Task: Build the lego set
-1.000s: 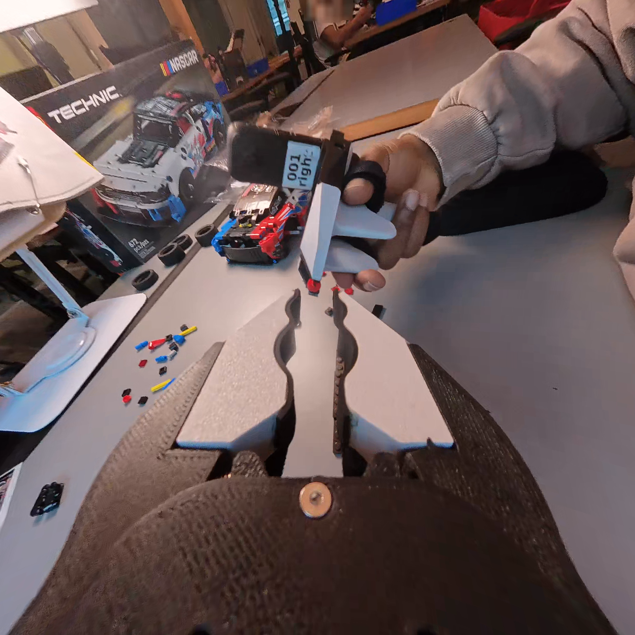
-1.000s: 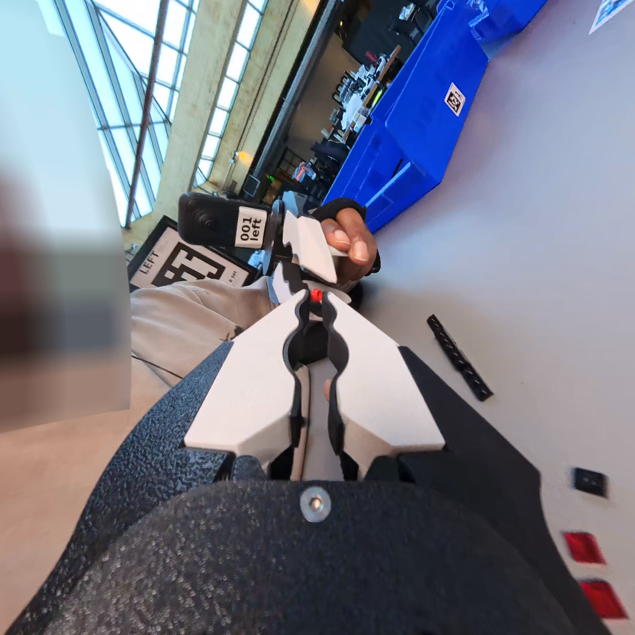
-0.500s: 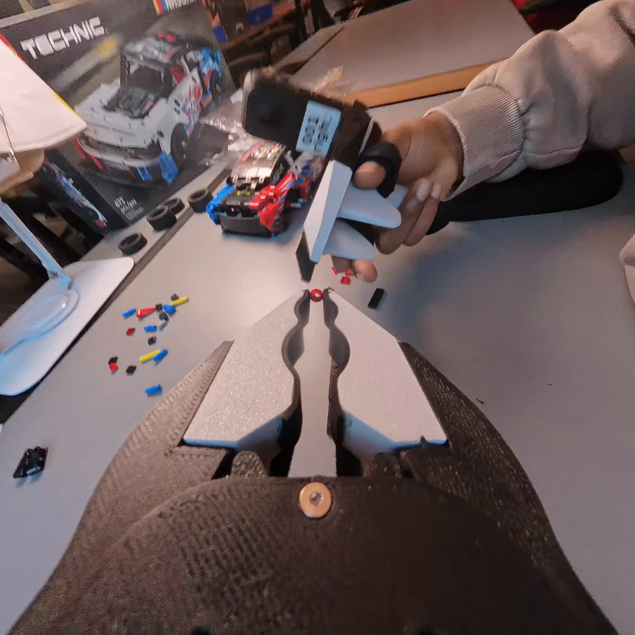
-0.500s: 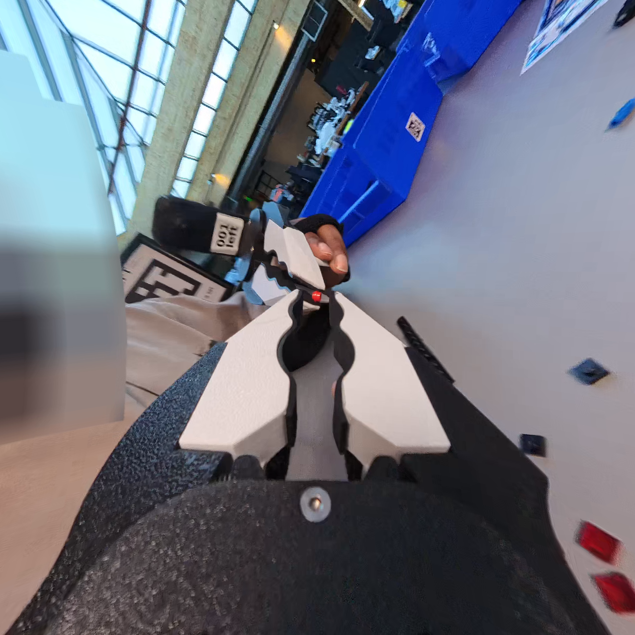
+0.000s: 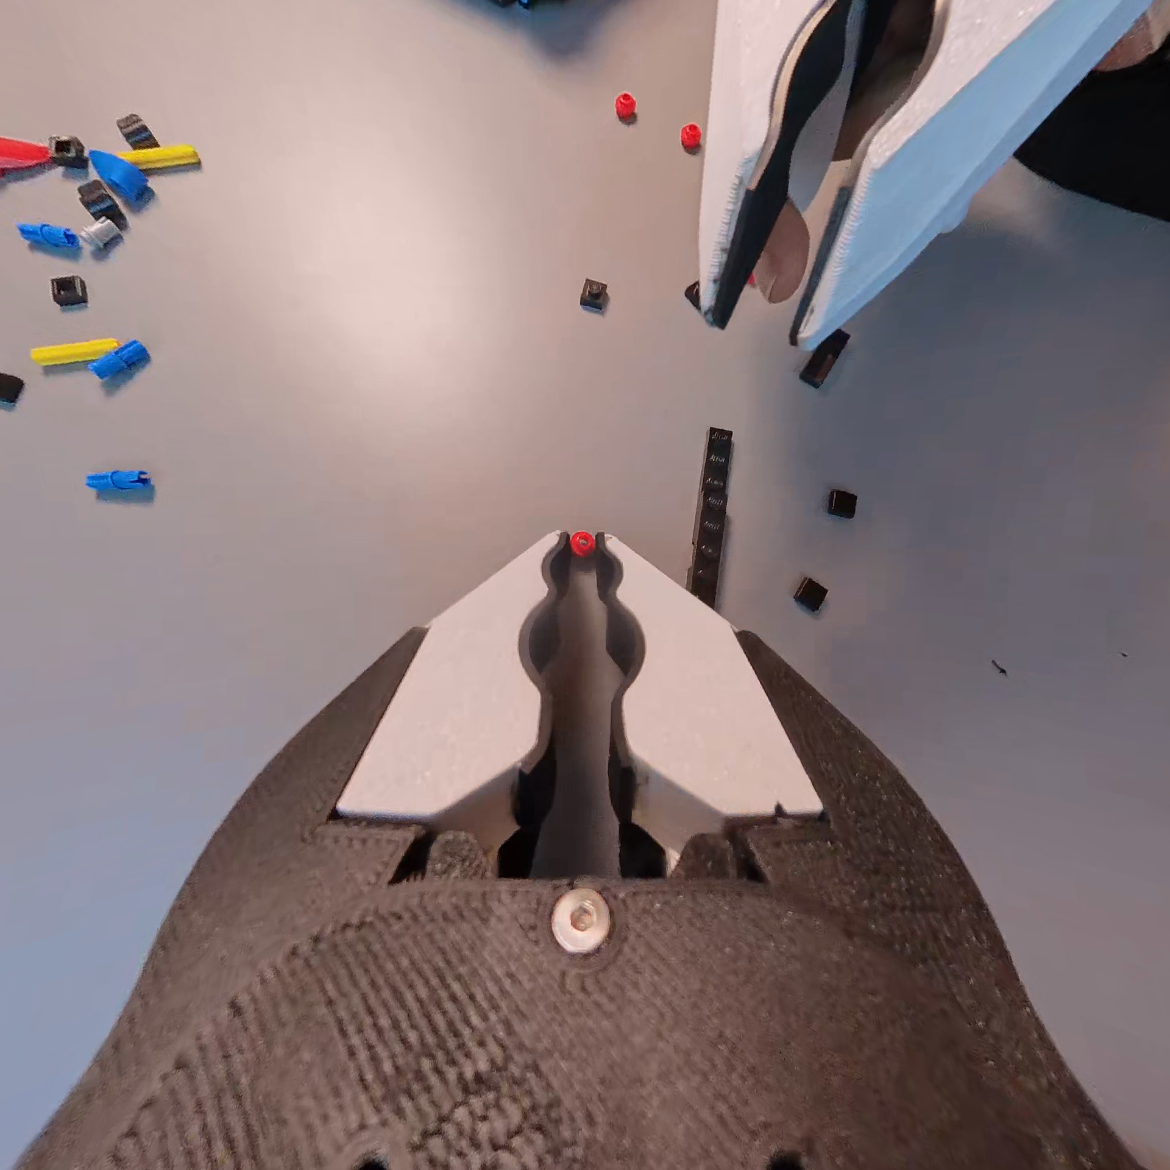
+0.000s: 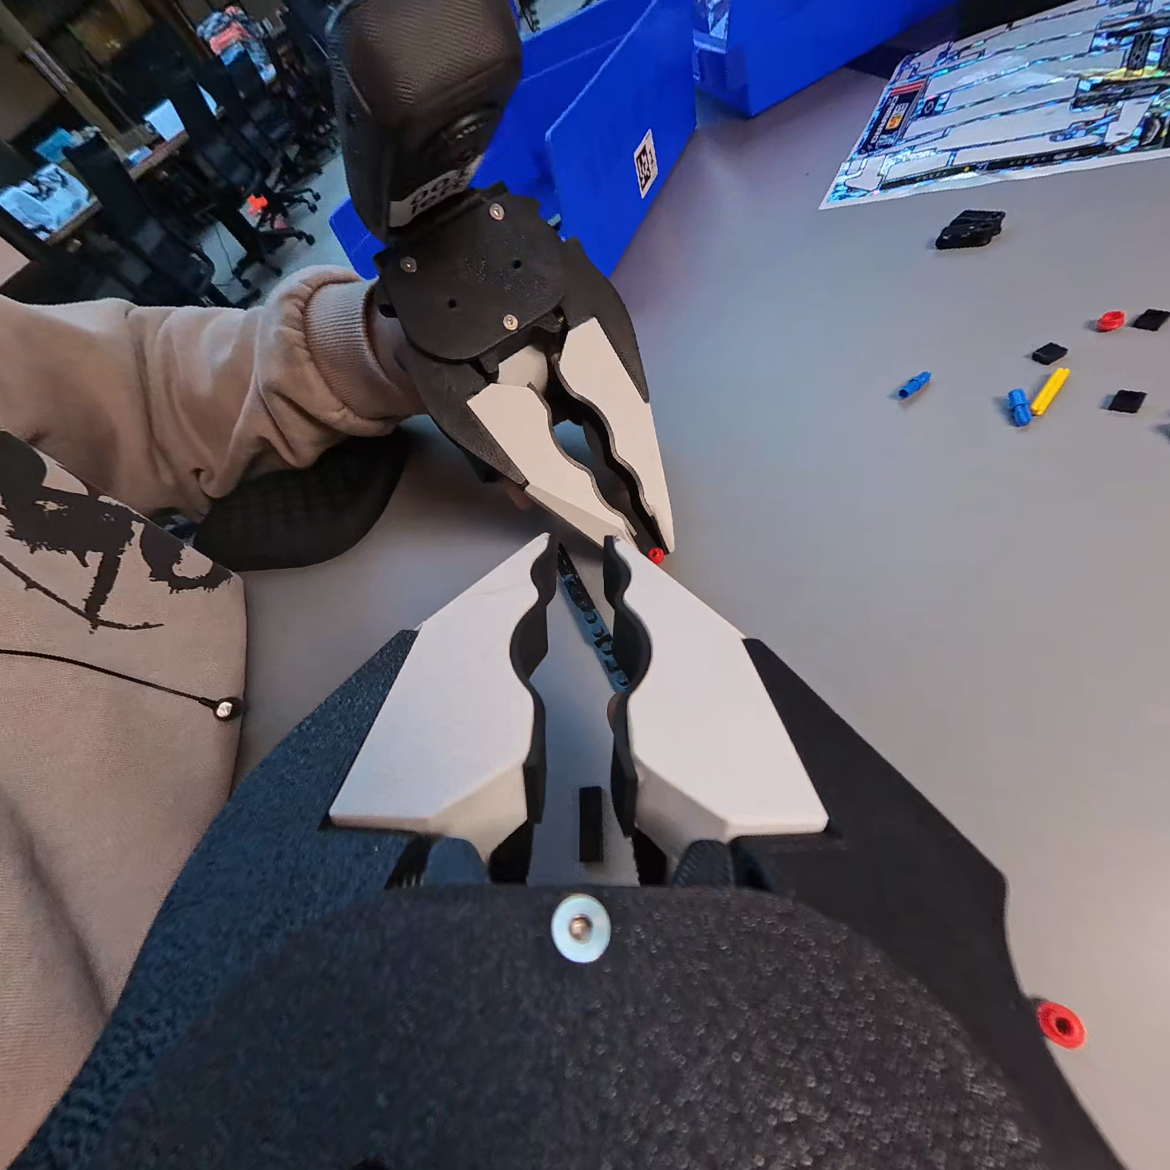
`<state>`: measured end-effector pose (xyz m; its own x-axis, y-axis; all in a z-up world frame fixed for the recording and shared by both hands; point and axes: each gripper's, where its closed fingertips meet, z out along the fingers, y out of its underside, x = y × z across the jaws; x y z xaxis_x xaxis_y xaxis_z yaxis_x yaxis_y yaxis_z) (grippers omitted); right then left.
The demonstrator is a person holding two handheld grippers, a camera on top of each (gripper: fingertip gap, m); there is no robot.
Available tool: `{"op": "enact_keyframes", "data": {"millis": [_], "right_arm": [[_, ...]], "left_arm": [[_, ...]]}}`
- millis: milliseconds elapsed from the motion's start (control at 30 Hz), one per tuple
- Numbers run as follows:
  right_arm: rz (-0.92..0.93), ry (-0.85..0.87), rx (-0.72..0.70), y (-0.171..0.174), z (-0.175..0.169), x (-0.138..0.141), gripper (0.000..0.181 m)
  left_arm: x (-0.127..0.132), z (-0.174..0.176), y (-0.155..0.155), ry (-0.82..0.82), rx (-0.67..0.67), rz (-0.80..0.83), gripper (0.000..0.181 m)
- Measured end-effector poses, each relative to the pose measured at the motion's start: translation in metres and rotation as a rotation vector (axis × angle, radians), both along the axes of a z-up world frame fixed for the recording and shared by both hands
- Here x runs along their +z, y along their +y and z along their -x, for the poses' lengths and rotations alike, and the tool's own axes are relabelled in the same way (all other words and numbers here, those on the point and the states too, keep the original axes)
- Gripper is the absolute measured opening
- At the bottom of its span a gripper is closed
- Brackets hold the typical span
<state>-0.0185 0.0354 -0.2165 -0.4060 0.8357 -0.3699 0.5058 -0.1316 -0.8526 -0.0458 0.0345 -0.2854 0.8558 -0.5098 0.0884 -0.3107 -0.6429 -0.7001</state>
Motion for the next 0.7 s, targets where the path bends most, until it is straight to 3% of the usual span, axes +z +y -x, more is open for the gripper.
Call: {"op": "enact_keyframes", "data": {"millis": [300,500,700], "right_arm": [[-0.162,-0.071,0.040,0.002,0.007,-0.020,0.010],[-0.408,-0.140,0.108,0.000,0.023,-0.046,0.010],[-0.511,-0.196,0.154,0.001,0.031,-0.057,0.019]], "left_arm": [[0.001,-0.001,-0.011,-0.005,-0.054,0.024,0.030],[0.010,0.006,-0.016,-0.080,-0.025,-0.009,0.029],[0.023,0.013,-0.018,-0.148,0.045,-0.096,0.028]]}}
